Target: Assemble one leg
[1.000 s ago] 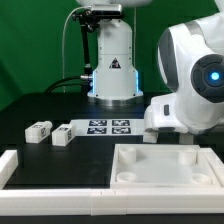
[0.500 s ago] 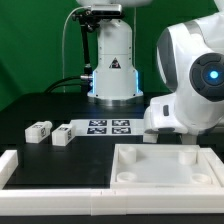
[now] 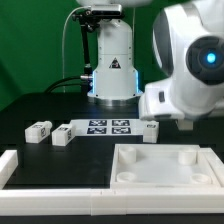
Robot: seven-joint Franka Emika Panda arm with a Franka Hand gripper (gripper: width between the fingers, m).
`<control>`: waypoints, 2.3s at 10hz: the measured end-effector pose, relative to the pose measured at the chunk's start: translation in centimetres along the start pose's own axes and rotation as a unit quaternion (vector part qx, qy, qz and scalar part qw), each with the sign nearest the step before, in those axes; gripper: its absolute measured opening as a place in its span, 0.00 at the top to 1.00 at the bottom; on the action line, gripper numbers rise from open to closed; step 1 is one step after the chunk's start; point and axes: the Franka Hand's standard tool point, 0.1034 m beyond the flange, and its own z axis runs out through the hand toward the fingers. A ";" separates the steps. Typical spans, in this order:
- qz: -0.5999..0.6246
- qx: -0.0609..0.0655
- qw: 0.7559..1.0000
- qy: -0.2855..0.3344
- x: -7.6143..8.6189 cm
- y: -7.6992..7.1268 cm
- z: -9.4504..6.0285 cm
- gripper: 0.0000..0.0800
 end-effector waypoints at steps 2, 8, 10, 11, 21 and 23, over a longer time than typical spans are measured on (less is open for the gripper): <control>-0.002 -0.005 1.000 -0.007 -2.1 0.0 -2.3 0.64; -0.012 -0.002 0.985 0.173 -1.1 -0.2 -5.0 0.64; -0.044 -0.007 0.972 0.229 -1.0 1.9 -8.5 0.64; -0.051 -0.007 0.962 0.269 -0.7 2.6 -10.4 0.64; -0.089 -0.034 0.780 0.618 3.0 3.0 -15.8 0.64; -0.101 -0.028 0.776 0.622 5.1 1.0 -17.4 0.64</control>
Offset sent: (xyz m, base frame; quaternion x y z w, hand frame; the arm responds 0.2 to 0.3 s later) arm 0.0000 0.0000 0.0000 0.0000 0.0000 0.0000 1.0000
